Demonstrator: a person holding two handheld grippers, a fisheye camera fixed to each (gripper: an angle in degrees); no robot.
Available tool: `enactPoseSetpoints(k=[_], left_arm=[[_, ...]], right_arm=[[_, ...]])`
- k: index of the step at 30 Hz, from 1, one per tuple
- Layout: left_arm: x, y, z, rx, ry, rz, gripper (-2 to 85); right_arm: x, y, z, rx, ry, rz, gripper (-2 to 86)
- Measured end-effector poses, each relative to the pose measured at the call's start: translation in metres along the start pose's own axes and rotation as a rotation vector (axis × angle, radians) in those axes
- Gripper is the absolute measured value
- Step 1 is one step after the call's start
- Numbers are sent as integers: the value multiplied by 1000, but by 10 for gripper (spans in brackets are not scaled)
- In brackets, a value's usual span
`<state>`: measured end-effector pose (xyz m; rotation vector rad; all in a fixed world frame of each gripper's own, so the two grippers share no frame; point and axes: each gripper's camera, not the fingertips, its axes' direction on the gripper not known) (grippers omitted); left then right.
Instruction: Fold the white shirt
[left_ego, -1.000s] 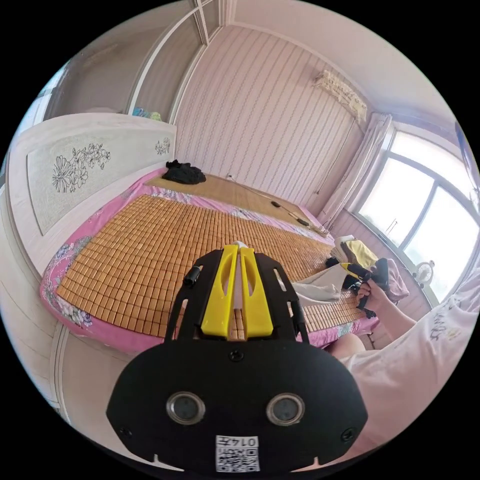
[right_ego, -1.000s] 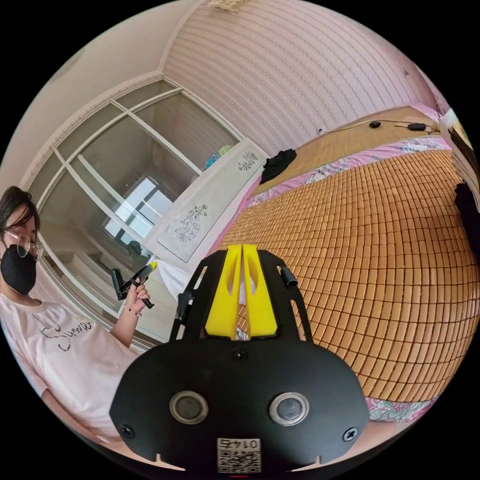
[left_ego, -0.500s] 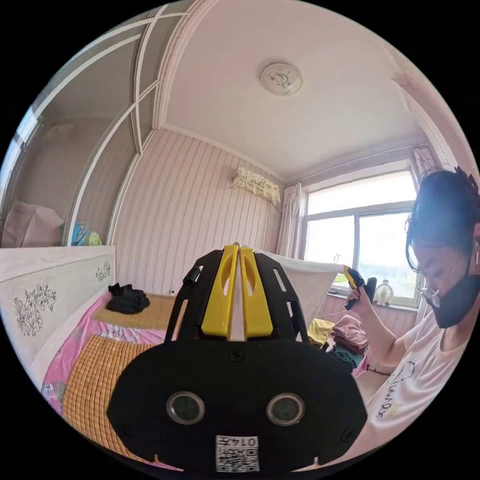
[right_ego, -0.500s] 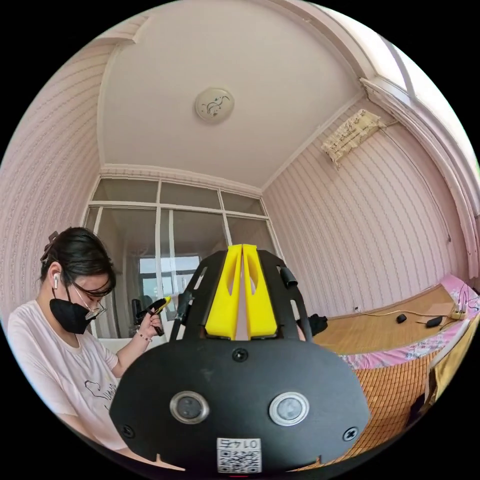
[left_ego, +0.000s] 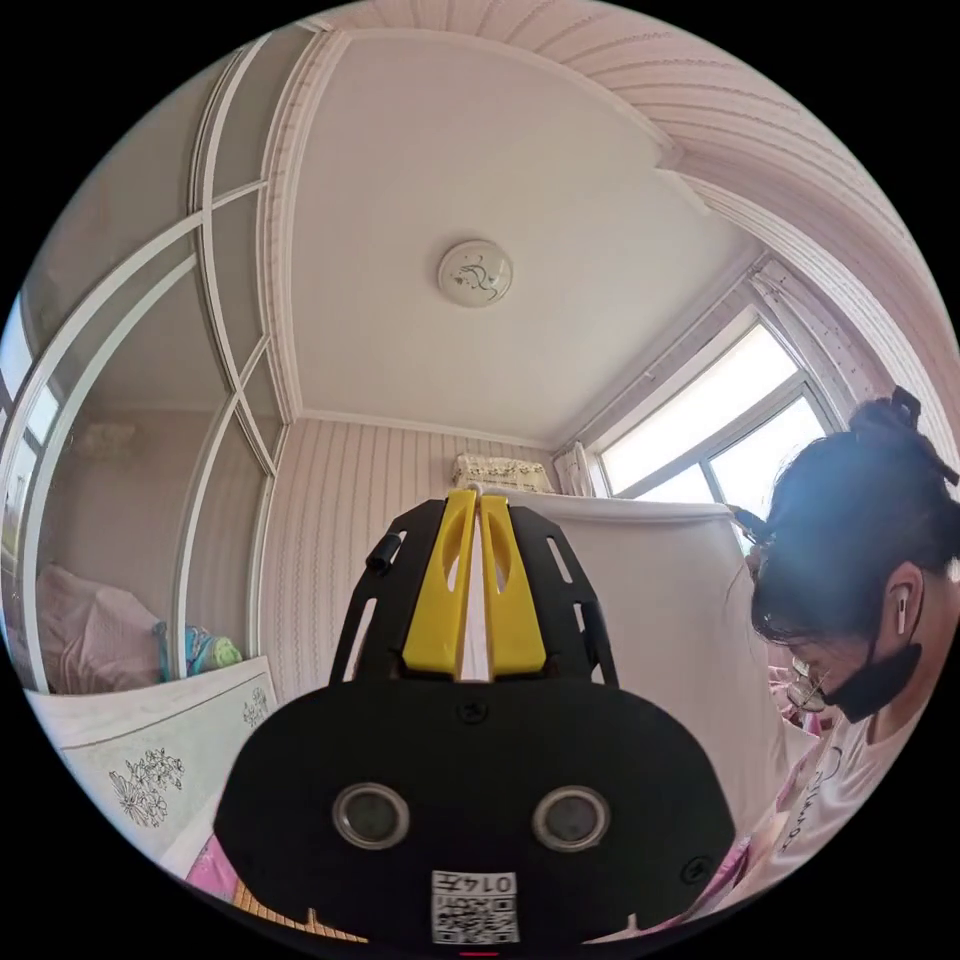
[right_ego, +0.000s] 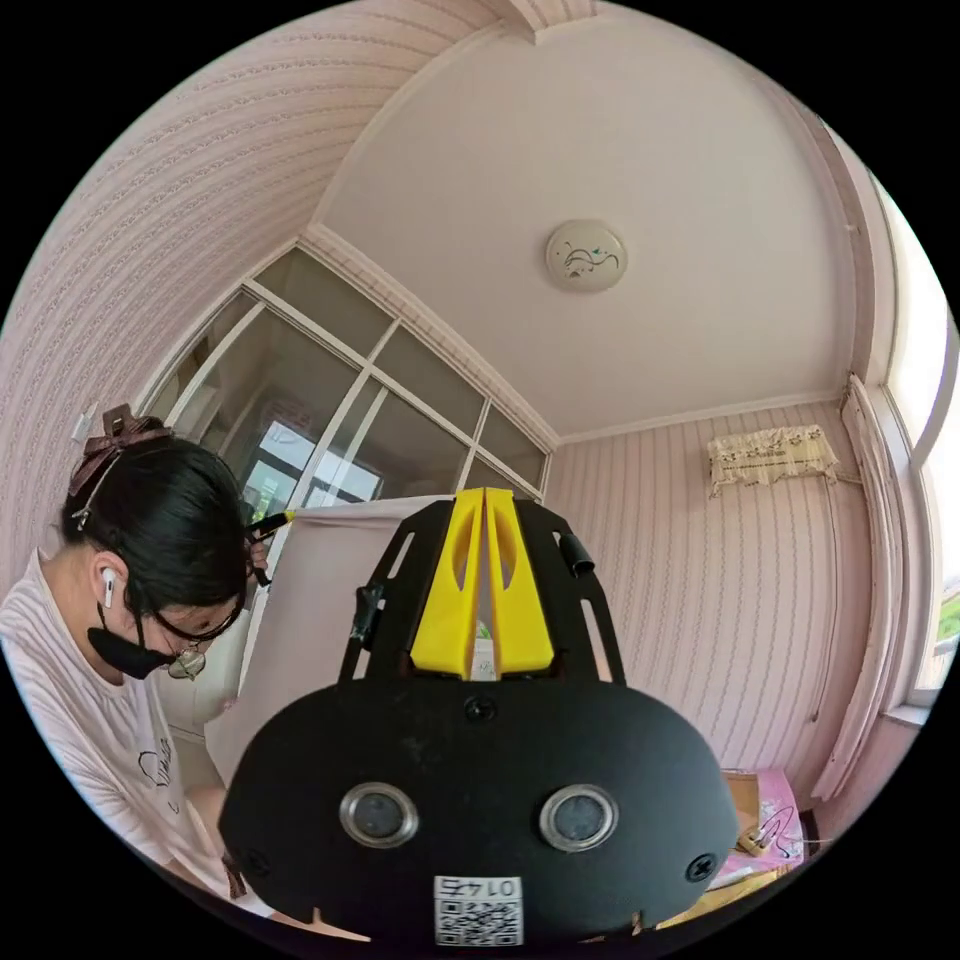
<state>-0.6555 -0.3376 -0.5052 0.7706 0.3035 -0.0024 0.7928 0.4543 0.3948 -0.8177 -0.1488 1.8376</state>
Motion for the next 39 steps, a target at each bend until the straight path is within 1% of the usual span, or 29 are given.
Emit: enactPoseSetpoints(k=[2, 4, 5, 7, 8, 9, 10, 11, 12, 13, 14, 16, 18, 21, 23, 25, 26, 27, 28, 29, 31, 32, 33, 34, 35, 36, 37, 38, 39], left_arm=[[-10, 11, 25, -81, -10, -24, -10], [-29, 46, 67, -226, -63, -75, -10], [-36, 58, 79, -268, -69, -103, -10], [-61, 114, 133, -478, -114, -191, -10], [-65, 128, 146, -518, -136, -194, -10], [-70, 152, 168, -580, -175, -198, -10], [-72, 165, 188, -624, -195, -182, -10], [-72, 167, 198, -636, -204, -160, -10], [-72, 163, 216, -649, -210, -115, -10], [-72, 151, 234, -642, -214, -79, -10], [-72, 142, 241, -628, -221, -64, -10], [-71, 104, 258, -513, -253, -21, -10], [-71, 85, 263, -446, -252, -12, -10], [-75, 93, 264, -420, -216, 4, -10], [-82, 122, 262, -464, -187, -4, -10], [-96, 183, 257, -579, -148, -59, -10], [-99, 201, 256, -612, -136, -74, -10], [-103, 241, 253, -687, -114, -102, -10], [-106, 283, 248, -767, -95, -126, -10], [-107, 305, 246, -809, -87, -137, -10], [-109, 395, 237, -998, -67, -202, -10], [-110, 417, 234, -1037, -59, -229, -10], [-112, 459, 227, -1110, -36, -304, -10], [-117, 499, 219, -1187, -15, -428, -10], [-120, 518, 215, -1225, -6, -497, -10], [-125, 552, 204, -1283, -21, -598, -10], [-127, 579, 192, -1343, -37, -637, -10], [-127, 592, 187, -1380, -42, -646, -10], [-126, 613, 179, -1457, -46, -642, -10]], right_arm=[[20, 23, 27, -106, 29, 54, -4], [53, 78, 73, -331, 117, 122, -4], [63, 95, 87, -394, 136, 144, -4], [105, 171, 136, -619, 200, 277, -4], [116, 190, 146, -666, 199, 335, -4], [140, 223, 158, -687, 197, 496, -4], [160, 247, 163, -624, 173, 642, -4], [168, 253, 164, -593, 188, 691, -4], [181, 254, 170, -522, 217, 736, -4], [192, 242, 180, -455, 237, 737, -4], [195, 231, 184, -404, 239, 722, -4], [200, 178, 202, -191, 167, 610, -4], [196, 145, 218, -133, 89, 527, -4], [177, 130, 235, -139, 22, 372, -3], [166, 149, 237, -178, -33, 319, -3], [157, 202, 230, -261, -77, 338, -3], [155, 220, 226, -290, -77, 353, -3], [151, 257, 216, -360, -59, 389, -3], [145, 299, 205, -439, -20, 427, -3], [142, 322, 199, -488, 5, 449, -2], [132, 415, 176, -712, 111, 561, -3], [130, 439, 170, -768, 138, 607, -3], [125, 486, 157, -859, 180, 721, -3], [118, 528, 146, -933, 207, 823, -3], [113, 546, 140, -974, 225, 867, -3], [102, 577, 131, -1063, 254, 916, -3], [92, 601, 123, -1143, 283, 954, -3], [88, 611, 119, -1172, 290, 976, -3], [80, 628, 112, -1219, 289, 1028, -3]])
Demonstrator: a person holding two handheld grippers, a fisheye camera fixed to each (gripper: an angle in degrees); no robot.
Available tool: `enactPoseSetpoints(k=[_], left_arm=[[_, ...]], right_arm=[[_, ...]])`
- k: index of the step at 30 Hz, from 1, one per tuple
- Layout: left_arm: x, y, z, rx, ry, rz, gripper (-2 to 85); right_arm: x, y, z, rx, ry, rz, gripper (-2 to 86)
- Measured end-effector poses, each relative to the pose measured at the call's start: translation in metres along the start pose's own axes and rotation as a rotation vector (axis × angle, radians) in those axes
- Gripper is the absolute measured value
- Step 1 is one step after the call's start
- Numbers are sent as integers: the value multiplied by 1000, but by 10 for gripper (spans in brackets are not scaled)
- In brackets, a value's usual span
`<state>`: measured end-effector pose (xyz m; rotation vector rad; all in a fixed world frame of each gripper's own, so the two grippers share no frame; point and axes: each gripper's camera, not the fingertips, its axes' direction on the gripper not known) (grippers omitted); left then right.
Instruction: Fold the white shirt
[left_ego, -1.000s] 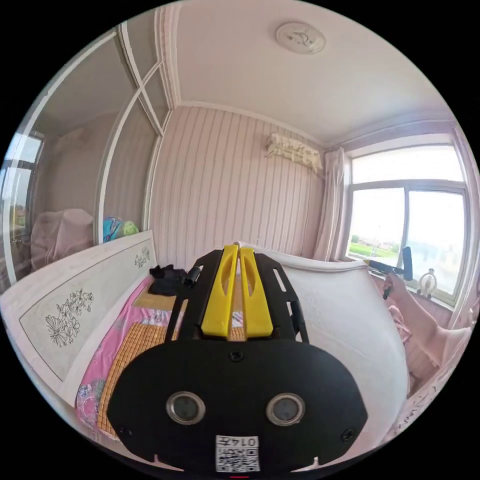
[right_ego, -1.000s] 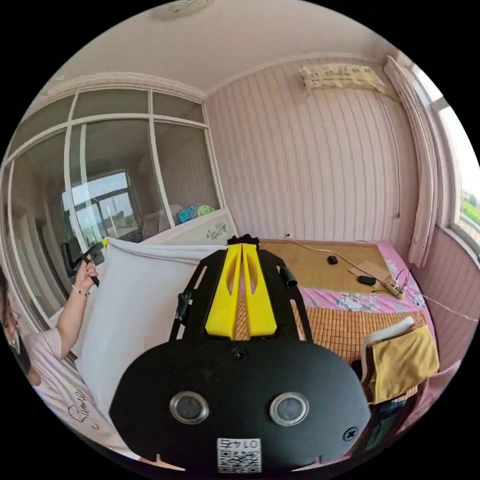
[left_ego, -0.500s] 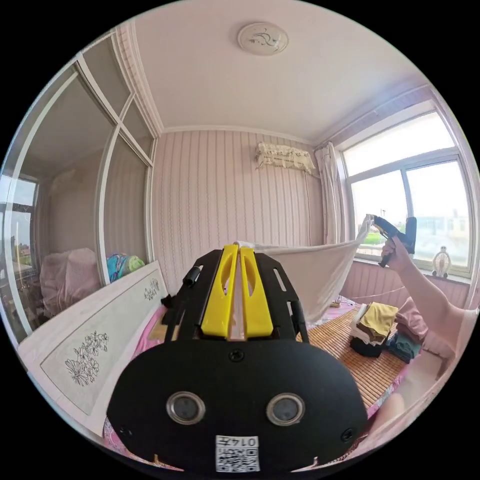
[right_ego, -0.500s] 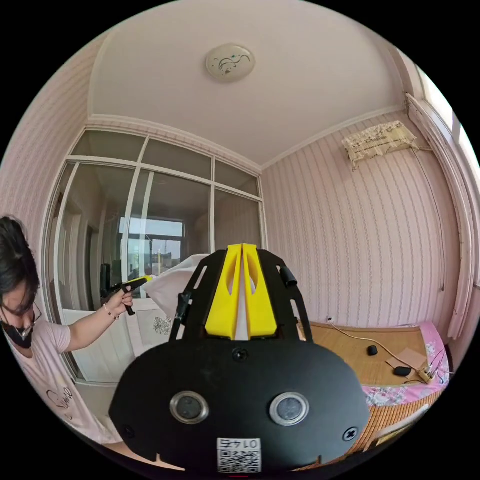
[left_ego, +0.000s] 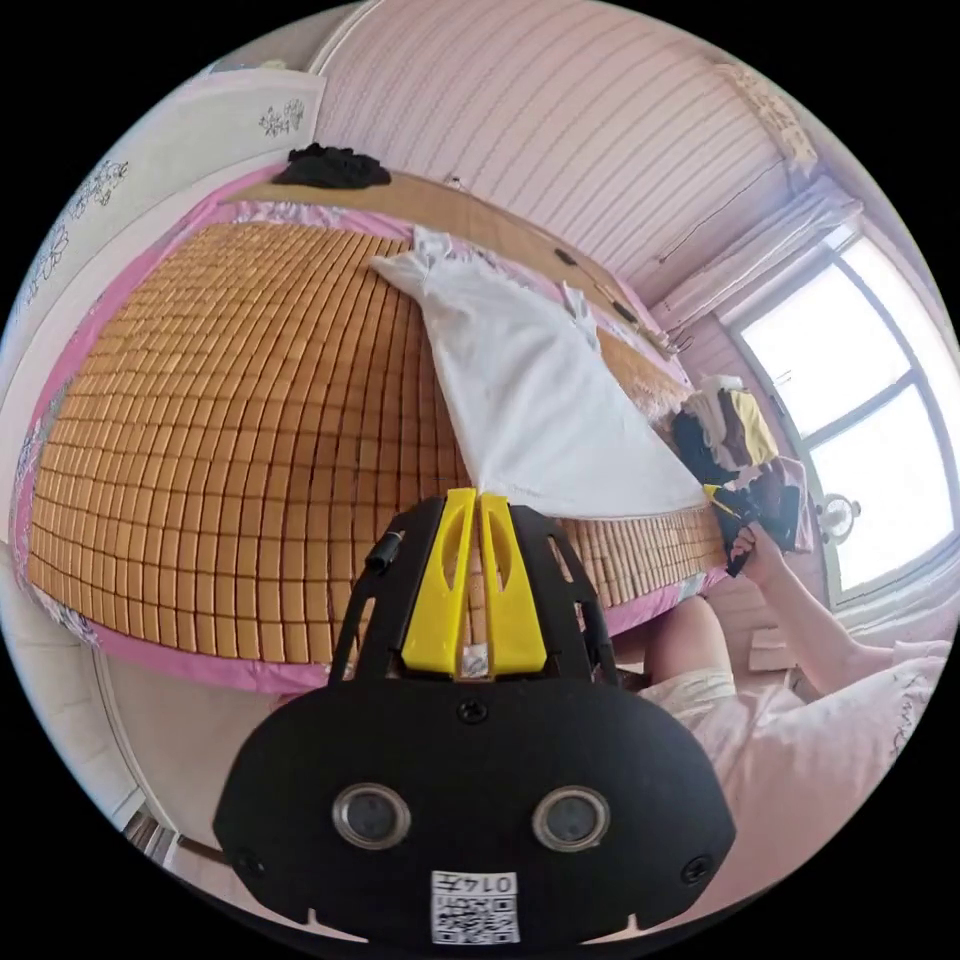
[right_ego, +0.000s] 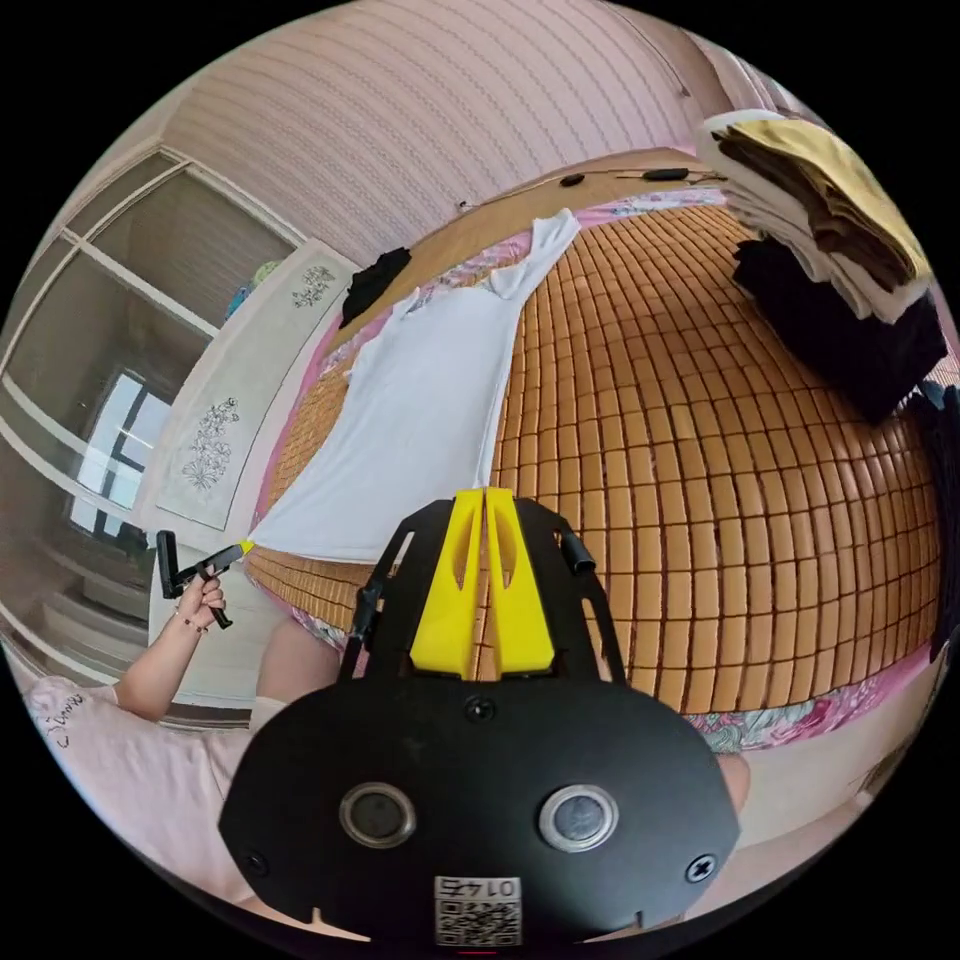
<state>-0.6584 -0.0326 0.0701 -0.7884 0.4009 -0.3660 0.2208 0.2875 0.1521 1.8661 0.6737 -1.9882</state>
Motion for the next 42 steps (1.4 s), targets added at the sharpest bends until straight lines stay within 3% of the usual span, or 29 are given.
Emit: enactPoseSetpoints(k=[7, 15, 19, 26, 34, 42], left_arm=[[-22, 21, 53, -236, -139, 92, -10], [-49, 22, 49, -224, -121, 101, -10], [-60, 10, 58, -241, -140, 99, -10], [-76, -3, 71, -251, -159, 95, -10], [-93, -10, 77, -245, -155, 94, -10], [-97, 1, 87, -330, -196, 181, -10]], right_arm=[[8, 24, 25, -206, -7, 59, -2], [-1, 13, 14, -227, -1, 129, 13], [-47, -8, 46, -294, 113, -18, 79], [-111, -36, 96, -381, 357, -213, 70], [-112, -62, 83, -472, 192, -148, 19], [-127, -49, 79, -600, 214, -245, 15]])
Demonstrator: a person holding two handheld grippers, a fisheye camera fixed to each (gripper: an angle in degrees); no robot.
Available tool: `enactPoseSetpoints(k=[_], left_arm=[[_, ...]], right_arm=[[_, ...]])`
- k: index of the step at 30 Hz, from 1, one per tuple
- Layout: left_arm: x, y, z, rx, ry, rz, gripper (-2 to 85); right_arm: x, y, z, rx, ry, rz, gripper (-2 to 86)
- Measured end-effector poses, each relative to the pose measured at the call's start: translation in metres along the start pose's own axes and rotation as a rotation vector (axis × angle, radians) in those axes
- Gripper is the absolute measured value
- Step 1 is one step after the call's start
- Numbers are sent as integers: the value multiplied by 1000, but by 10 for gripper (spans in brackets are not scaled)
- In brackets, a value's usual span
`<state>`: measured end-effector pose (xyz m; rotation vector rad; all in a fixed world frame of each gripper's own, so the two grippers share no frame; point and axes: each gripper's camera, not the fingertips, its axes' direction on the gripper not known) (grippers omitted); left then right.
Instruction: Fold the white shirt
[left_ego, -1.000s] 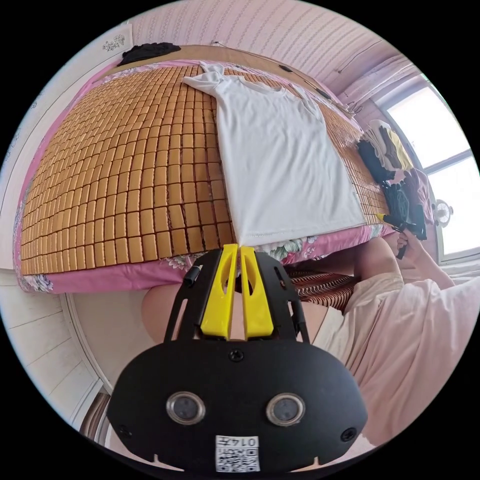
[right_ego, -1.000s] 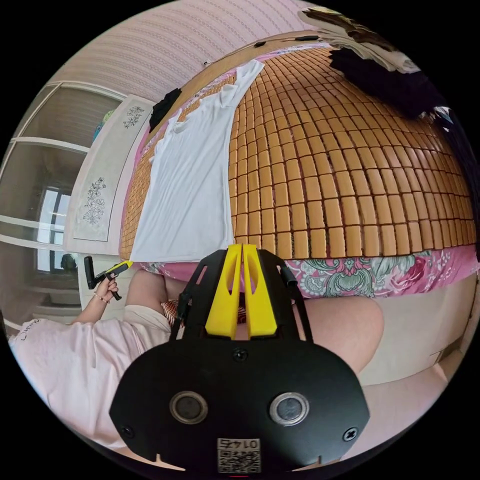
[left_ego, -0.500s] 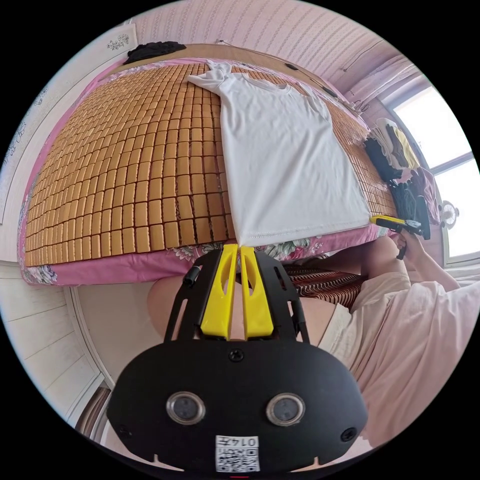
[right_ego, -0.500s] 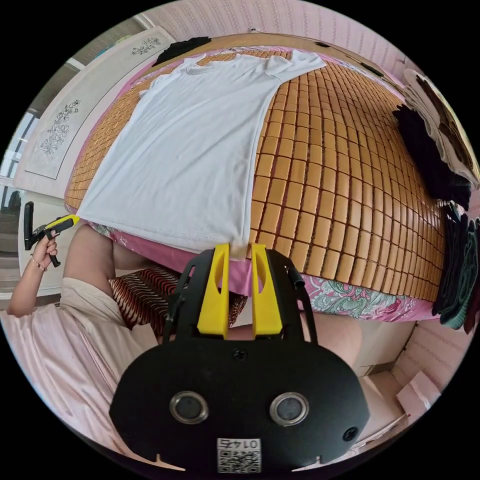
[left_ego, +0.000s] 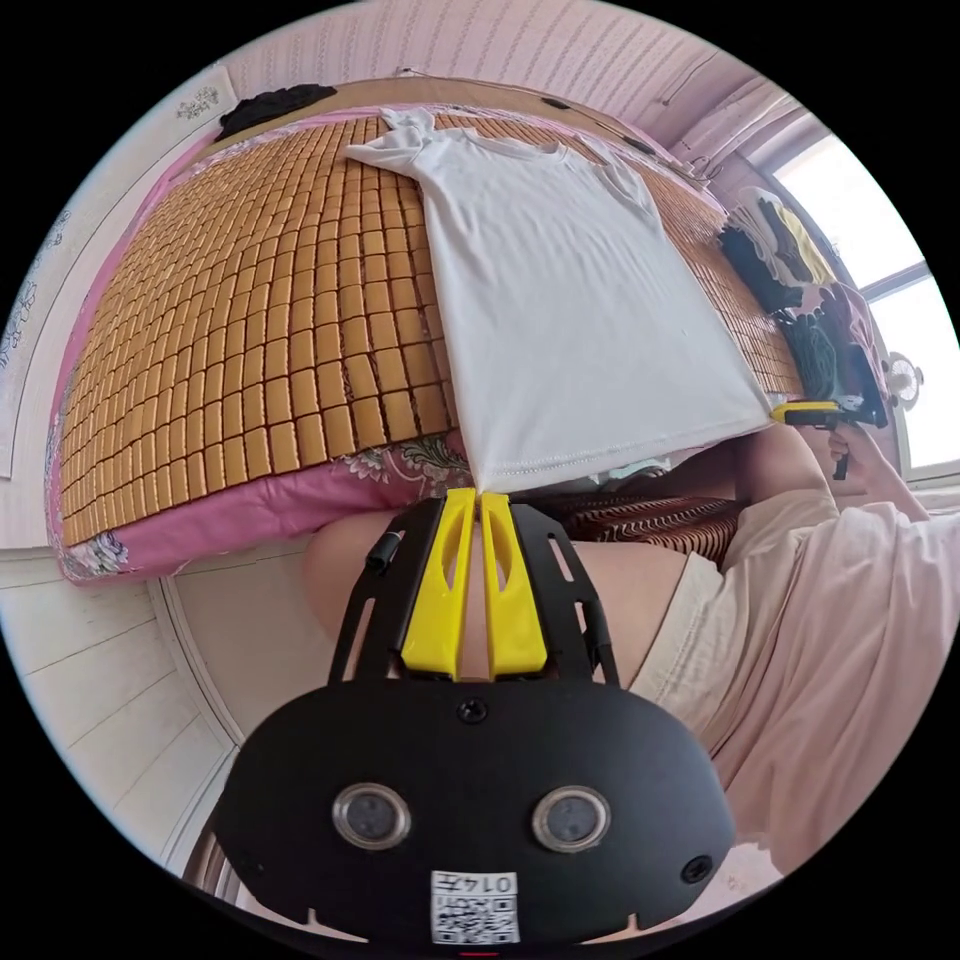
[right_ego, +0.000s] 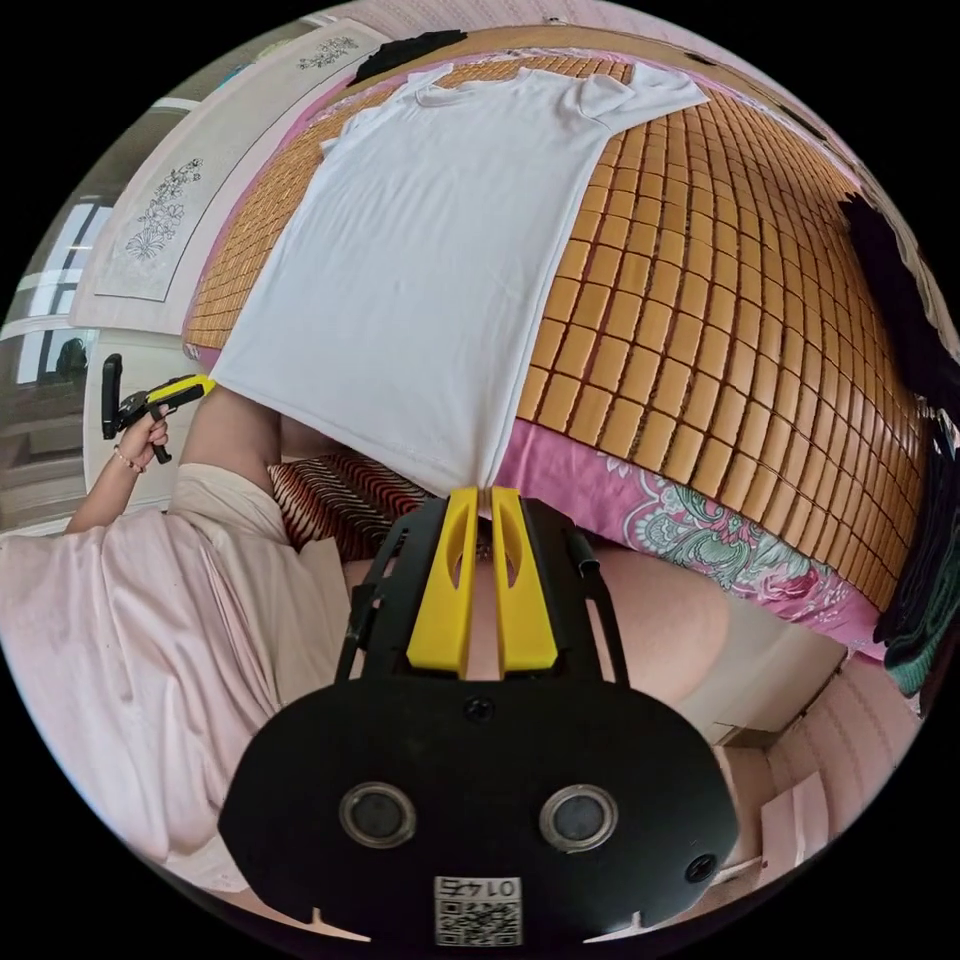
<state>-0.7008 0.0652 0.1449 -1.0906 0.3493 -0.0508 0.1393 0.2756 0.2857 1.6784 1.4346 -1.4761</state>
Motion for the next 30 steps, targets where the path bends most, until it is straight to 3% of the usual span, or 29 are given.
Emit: enactPoseSetpoints(k=[14, 20, 26, 30], left_arm=[[-17, 19, 11, 21, 40, -70, -4], [-24, 20, 5, 74, 22, -104, -2], [-2, -13, 4, 128, 45, -10, -5], [33, -41, 3, 191, 130, 188, -4]], right_arm=[[-18, 27, 17, -18, -34, -4, 29], [-9, 71, 14, 88, 4, 58, 47], [-1, 118, 9, 248, -14, 157, 25], [-22, 152, -4, 449, 188, 200, 3]])
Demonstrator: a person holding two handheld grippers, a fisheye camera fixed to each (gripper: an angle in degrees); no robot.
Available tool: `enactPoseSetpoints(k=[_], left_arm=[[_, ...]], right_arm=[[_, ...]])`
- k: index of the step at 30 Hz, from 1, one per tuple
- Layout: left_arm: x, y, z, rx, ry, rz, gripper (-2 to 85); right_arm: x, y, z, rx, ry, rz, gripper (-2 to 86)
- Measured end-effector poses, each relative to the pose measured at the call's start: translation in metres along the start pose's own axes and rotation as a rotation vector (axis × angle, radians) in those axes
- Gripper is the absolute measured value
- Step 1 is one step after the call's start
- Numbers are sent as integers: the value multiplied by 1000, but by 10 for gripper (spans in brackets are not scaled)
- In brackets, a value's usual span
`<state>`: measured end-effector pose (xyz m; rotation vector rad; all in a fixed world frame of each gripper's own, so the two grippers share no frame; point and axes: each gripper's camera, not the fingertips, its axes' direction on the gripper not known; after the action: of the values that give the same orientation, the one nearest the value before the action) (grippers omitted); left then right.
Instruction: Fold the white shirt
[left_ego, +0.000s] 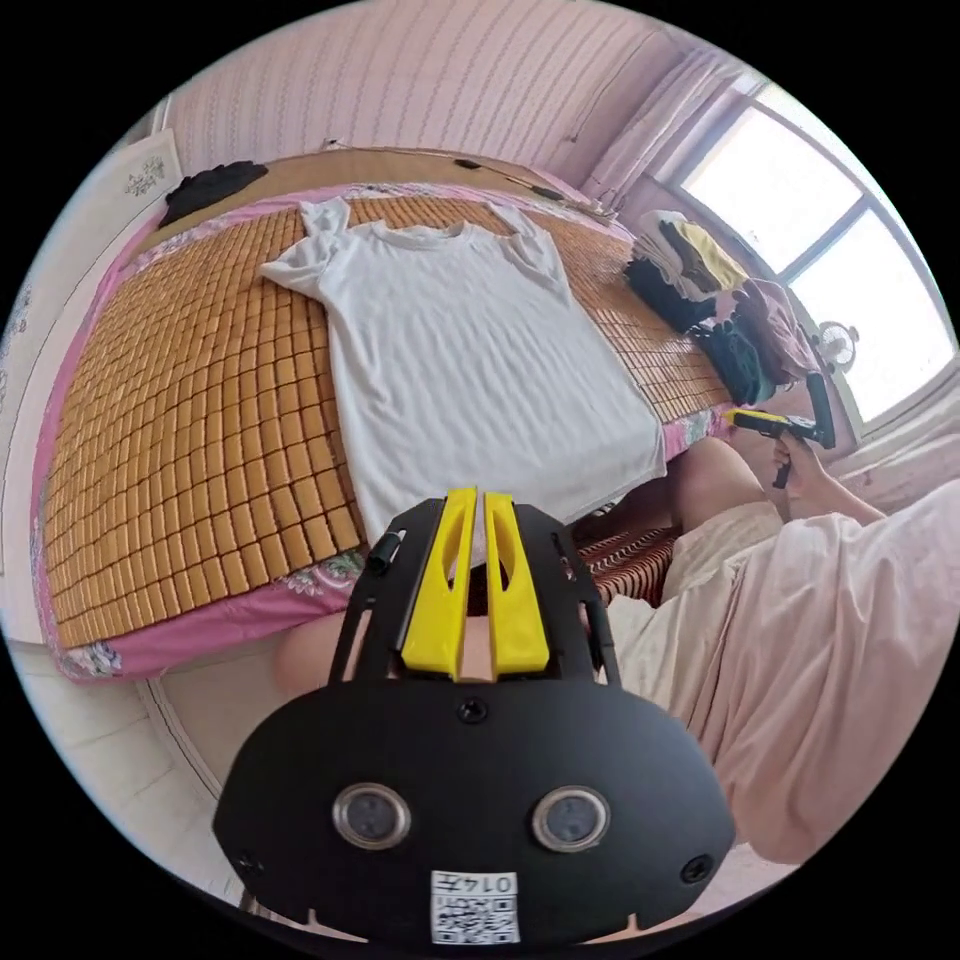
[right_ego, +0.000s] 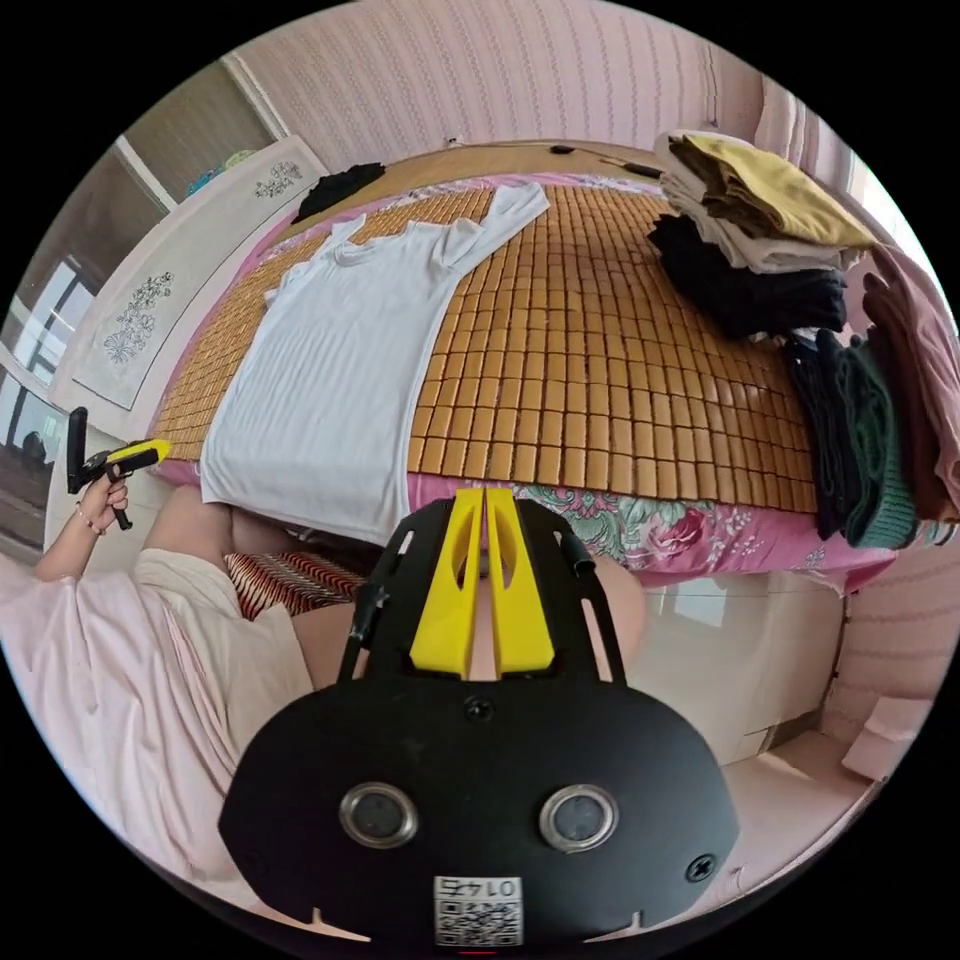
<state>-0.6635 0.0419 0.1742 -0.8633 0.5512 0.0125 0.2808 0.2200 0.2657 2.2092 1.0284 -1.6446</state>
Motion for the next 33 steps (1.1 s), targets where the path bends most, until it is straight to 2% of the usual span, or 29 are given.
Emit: enactPoseSetpoints(k=[3, 5, 7, 9, 13, 18, 23, 30, 33], left_arm=[[25, -27, 13, 4, 57, 161, -1], [43, -39, 18, 51, 50, 260, 0], [60, -54, 30, 86, 80, 331, -1], [68, -63, 46, 121, 119, 330, -3], [87, -77, 86, 170, 240, 327, -4], [105, -89, 123, 141, 210, 380, -3], [105, -128, 145, 131, 182, 375, 11], [105, -238, 174, 167, 94, 395, 42], [103, -292, 201, 157, 59, 378, 44]], right_arm=[[-8, 15, -10, 71, 73, 34, -1], [-16, 28, -22, 171, 138, 61, -2], [-33, 52, -40, 385, 229, 49, -2], [-41, 62, -39, 450, 233, 54, -3], [-41, 70, -17, 423, 65, 98, -3], [-59, 84, 3, 482, 183, 98, -1], [-64, 64, 19, 465, 189, 34, 9], [-49, -53, 45, 420, 207, -148, 47], [-33, -114, 63, 469, 289, -88, 98]])
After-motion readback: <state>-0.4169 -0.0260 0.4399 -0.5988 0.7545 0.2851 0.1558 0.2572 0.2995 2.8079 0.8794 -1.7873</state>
